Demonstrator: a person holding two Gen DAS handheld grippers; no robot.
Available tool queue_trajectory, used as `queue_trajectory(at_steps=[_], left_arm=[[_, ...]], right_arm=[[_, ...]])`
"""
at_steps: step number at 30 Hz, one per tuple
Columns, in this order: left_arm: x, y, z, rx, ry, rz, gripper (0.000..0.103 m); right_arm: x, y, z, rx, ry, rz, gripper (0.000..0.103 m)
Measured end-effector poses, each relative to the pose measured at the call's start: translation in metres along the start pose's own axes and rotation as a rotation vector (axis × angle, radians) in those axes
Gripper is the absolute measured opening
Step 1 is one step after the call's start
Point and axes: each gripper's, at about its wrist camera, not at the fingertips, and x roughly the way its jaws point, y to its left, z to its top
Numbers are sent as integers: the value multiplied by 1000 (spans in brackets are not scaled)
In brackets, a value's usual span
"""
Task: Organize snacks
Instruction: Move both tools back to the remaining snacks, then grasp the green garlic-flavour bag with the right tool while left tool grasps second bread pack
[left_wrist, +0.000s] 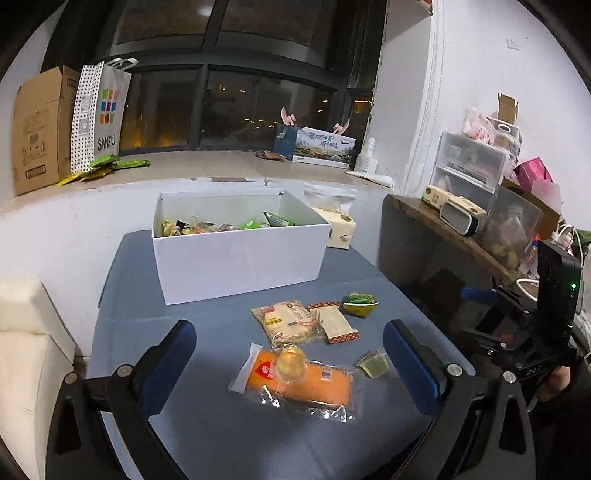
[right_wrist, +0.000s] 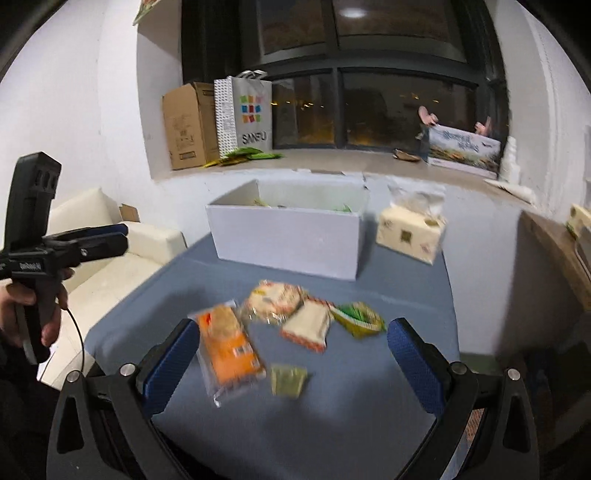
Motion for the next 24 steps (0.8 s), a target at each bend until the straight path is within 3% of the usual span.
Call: queue_trajectory(at_steps=[11,15,24], left_arm=[[5,-1,1,-1,18,-7,103],[7,1,0,-5,27,-4,103],[11,5,-4,-6,55,10,103]], right_arm=[[15,-20,-14,38,71,-39,103],[45,-36,-15,40,141,-65,103],[127,-77,-4,21,258,-37,103]])
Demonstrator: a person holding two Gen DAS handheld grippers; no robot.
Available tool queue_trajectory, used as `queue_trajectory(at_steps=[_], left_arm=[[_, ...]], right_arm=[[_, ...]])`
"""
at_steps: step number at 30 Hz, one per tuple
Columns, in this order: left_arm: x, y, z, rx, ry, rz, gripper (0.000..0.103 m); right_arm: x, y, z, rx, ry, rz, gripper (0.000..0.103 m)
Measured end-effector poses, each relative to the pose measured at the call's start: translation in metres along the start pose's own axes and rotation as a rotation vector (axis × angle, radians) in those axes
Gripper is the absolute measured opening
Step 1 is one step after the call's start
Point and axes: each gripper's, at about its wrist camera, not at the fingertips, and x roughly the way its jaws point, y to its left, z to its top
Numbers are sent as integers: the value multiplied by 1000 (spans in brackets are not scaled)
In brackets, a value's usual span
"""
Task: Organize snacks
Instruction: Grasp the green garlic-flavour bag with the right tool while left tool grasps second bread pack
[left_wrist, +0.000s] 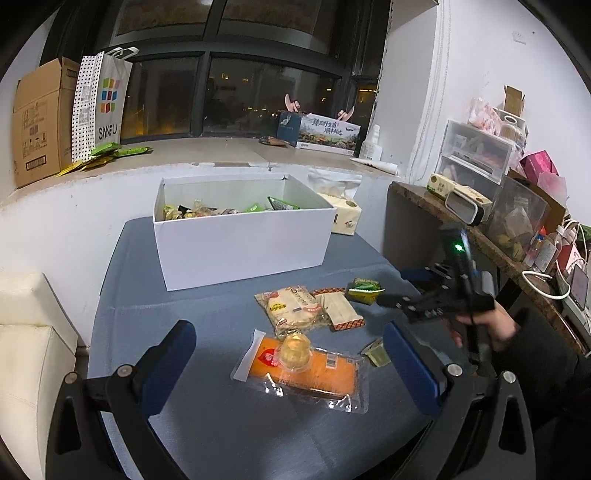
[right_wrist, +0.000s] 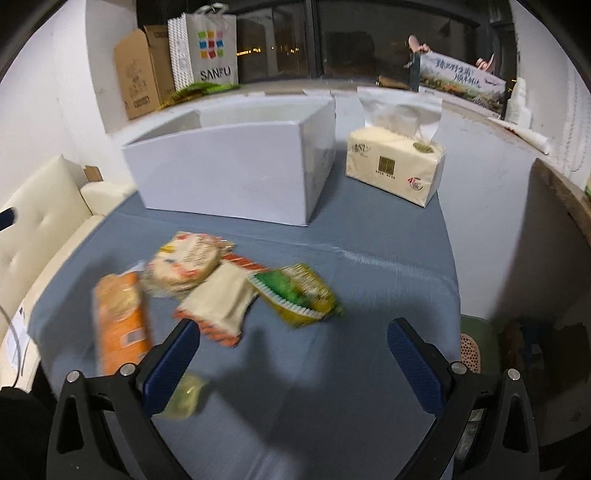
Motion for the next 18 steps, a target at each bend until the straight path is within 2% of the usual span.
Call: queue_trajectory(at_steps=[6,7,8,9,10,12,15,18], left_arm=[[4,3,-2,-3,19,11,103],[4,4,-2,-5,21,12,103],[4,4,-2,-6,21,14,103],[5,5,-2,-8,23,14,103],[6,6,-2,-10,26,14,103],[8,7,-3,-17,32,15,103],[13,8,-2,-22,38,13,103],[25,9,0,-23,55,2,103]], right_arm=[[38,-6,16,-21,54,-15,103],[42,-7,17,-20,65,-12,99],[47,-8,17,-18,75,5,95],[50,-9,17,-15,83,21,81],[55,-10,16,-10,99,31,57],[57,-10,15,-27,98,10,40],[54,-14,15,5,100,44,36],[41,-11,12,-4,53,32,35]])
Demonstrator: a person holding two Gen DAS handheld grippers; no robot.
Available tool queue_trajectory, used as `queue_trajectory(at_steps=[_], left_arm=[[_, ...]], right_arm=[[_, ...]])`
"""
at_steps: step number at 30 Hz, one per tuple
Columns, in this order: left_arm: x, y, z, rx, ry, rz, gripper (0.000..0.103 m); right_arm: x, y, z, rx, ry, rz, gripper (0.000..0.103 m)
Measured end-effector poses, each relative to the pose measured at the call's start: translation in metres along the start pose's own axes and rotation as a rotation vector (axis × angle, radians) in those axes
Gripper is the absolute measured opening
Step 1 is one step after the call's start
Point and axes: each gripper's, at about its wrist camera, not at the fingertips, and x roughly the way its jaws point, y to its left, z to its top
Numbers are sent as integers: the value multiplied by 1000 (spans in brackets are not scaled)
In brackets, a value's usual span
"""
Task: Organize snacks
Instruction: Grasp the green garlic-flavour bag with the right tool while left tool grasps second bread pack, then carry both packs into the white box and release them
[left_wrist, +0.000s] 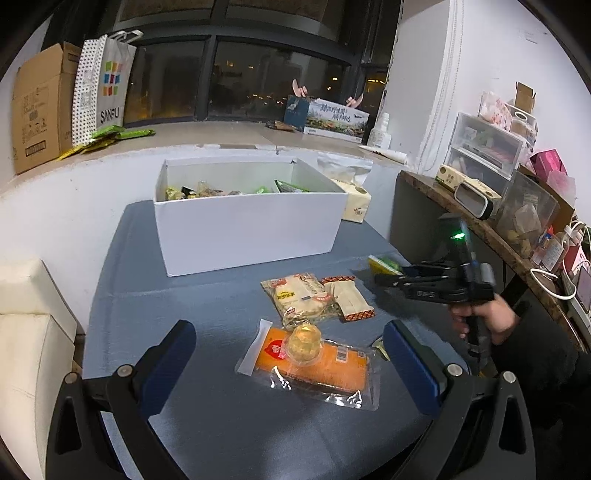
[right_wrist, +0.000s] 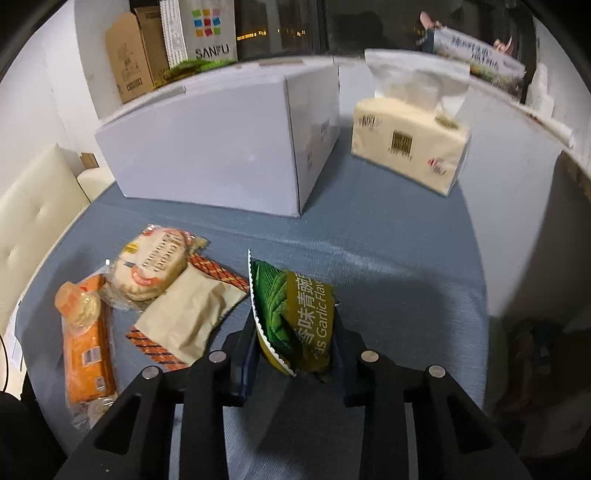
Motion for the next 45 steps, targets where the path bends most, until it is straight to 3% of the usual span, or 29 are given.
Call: queue_trajectory(at_steps=[7,14,17,25,27,28,32,35,38,45], left_arm=[[71,1,19,-27,103,-11,103],[144,-8,30,-56,224,9,103],[171,-18,33,-36,269,82,103],[223,-22,26,-17,356,173,103],[223,-27,28,36,344,221,96],[224,-29,29,48,353,225,83],[230,-31,29,78,381,206,76],[222,-27,30,46,356,126,76],[199,-22,31,49,282,107,76],[103,1,37,7,22,27,76]], right_arm=[[-64,20,-11,29,-137,54,35],[-105,42,-27,23,-180,69,35],[-112,41,-33,42,-185,73,35],[-125,36,-51,73,-197,66,35],[-127,34,-54,77,-202,67,35],[-127,34,-56,76,-204,54,35],[-126,31,-59,91,-200,66,35],[-126,32,-62,88,-198,62,35],[-127,32,-63,92,-204,63,35],[-126,35,-58,95,-215,78,35]])
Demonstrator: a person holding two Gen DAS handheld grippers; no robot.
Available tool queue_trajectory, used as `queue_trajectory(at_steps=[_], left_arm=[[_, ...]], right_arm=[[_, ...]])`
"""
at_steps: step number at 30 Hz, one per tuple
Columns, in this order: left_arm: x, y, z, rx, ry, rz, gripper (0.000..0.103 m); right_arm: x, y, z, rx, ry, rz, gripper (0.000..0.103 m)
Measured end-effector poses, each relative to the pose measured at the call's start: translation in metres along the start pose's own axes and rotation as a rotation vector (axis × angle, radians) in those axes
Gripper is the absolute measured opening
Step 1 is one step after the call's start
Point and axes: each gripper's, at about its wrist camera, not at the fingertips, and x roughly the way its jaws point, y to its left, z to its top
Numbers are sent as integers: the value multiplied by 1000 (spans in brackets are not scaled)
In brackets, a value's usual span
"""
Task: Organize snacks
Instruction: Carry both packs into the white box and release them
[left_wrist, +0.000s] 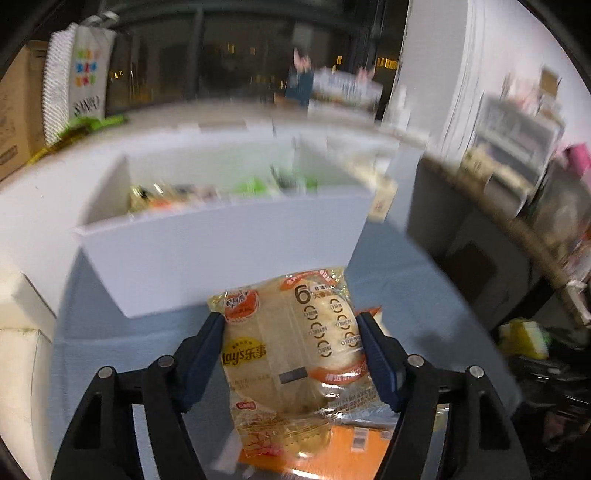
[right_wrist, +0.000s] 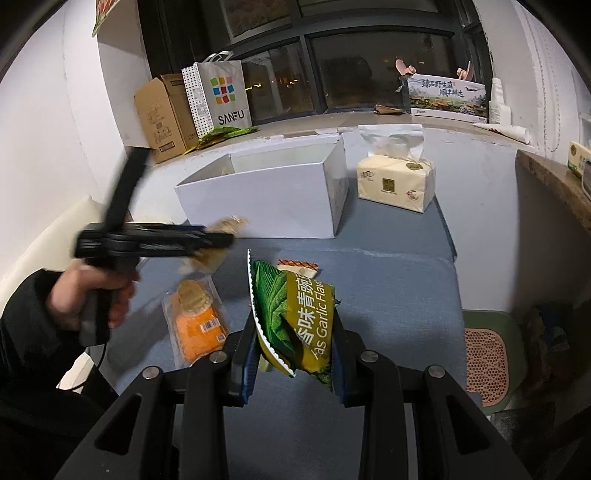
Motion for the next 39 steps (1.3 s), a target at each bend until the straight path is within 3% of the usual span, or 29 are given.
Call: queue_trajectory(at_steps=[5,11,17,21,28,30,31,32,33,39], left_arm=[[-59,41,24,-52,-142,6,76],[-67,84,82,-93,-221,2,76],[-13,109,148,-102,-183,-2,76],[38,122,178,-134,-104,-8,76],[94,130,204,-151,-8,24,78],[104,130,206,-153,28,55,95],[107,131,205,-160,37,57,103],[108,132,204,-171,41,56,103],[108,133,202,-176,47,56,103],[87,132,189,-143,21,74,103]], right_arm=[[12,12,20,-23,-11,26,35],[38,24,82,-27,-40,100,35],[89,36,177,-24,-57,97,35],[141,33,232,-35,-18,31,35],[200,13,269,28,67,9,36],[210,7,273,44,91,43,44],[215,5,275,51,108,46,74],[217,3,275,54,114,35,92],[218,2,276,54,110,23,103],[205,4,270,22,57,-12,103]])
